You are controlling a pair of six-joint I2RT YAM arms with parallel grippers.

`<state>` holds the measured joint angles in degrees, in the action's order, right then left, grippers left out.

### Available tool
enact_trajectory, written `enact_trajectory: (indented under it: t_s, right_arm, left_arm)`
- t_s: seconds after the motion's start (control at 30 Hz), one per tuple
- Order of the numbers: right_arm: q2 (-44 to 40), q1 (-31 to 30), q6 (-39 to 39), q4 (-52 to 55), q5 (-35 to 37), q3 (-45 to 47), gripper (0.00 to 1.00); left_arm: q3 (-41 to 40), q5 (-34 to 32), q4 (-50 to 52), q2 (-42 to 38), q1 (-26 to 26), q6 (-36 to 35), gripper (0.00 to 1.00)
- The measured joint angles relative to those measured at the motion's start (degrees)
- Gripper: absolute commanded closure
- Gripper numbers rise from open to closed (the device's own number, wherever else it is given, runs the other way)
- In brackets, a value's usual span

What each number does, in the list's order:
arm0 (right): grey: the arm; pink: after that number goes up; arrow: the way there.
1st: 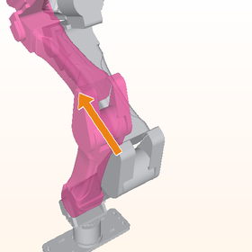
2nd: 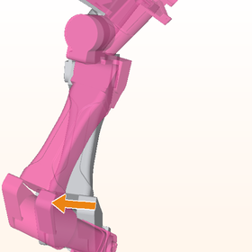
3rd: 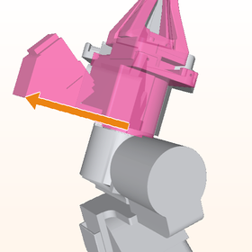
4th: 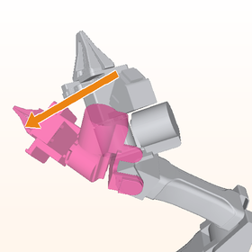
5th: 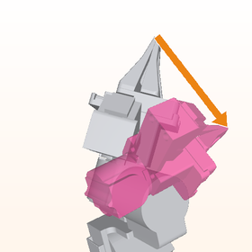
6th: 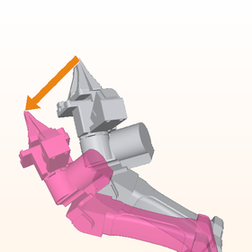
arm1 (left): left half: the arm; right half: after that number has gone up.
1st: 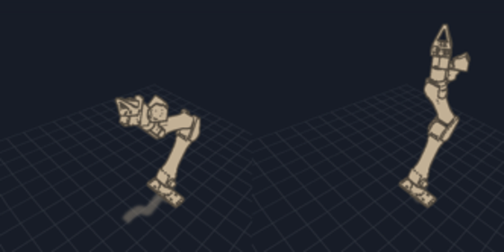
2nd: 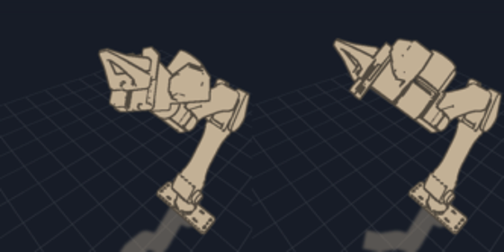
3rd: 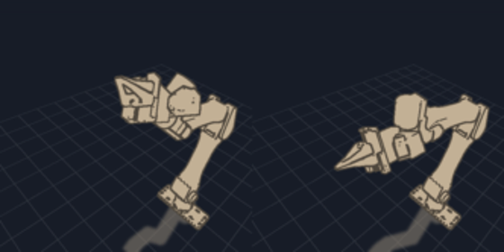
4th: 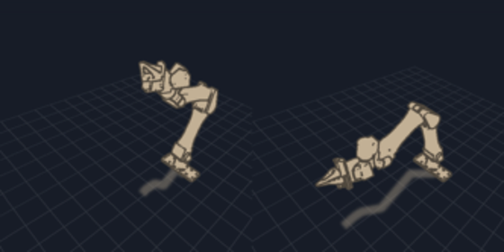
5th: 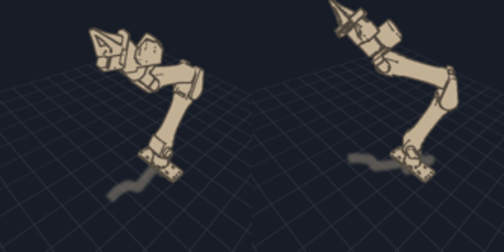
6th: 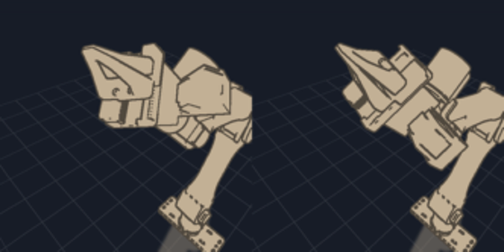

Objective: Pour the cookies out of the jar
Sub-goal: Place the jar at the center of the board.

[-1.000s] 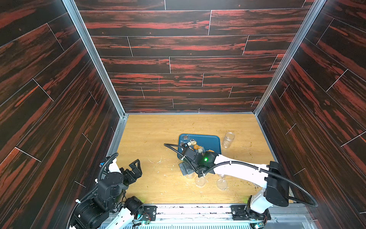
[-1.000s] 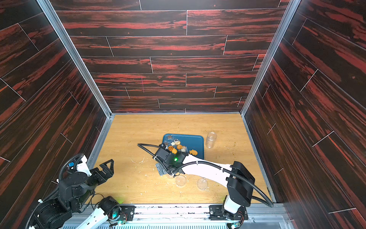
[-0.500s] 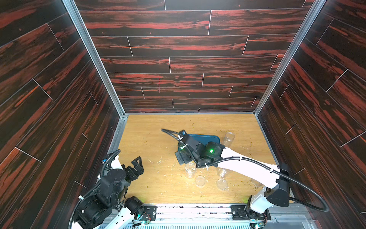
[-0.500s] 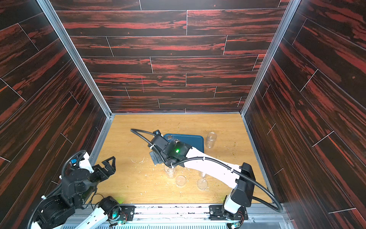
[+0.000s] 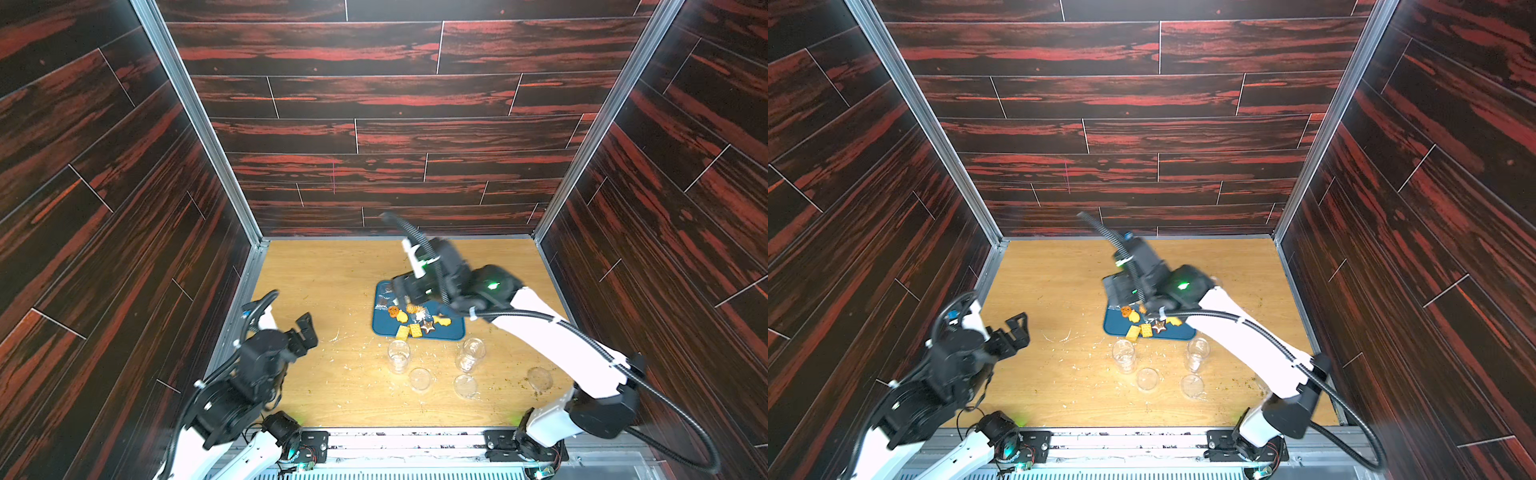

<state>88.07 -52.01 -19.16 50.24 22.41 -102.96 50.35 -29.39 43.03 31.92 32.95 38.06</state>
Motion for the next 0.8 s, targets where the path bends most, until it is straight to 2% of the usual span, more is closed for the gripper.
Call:
enact_trajectory:
  t_s: [0.27,0.63,0.8]
  right_arm:
    - [-2.6,14.9,2.7,2.1,-6.1,-6.9,0.02]
    - [-4.3,32.9,4.3,2.5,-16.3,-8.0,0.02]
    - [-4.3,42.2,2.7,2.0,-21.4,-8.0,0.02]
  left_arm:
    - [0.4,3.0,-5.8,6.8,-1.9,-1.6,0.0]
    - [4.2,8.8,-9.0,10.9,-5.9,-1.2,0.0]
    - [7.3,12.9,-10.2,13.6,-8.5,-1.2,0.0]
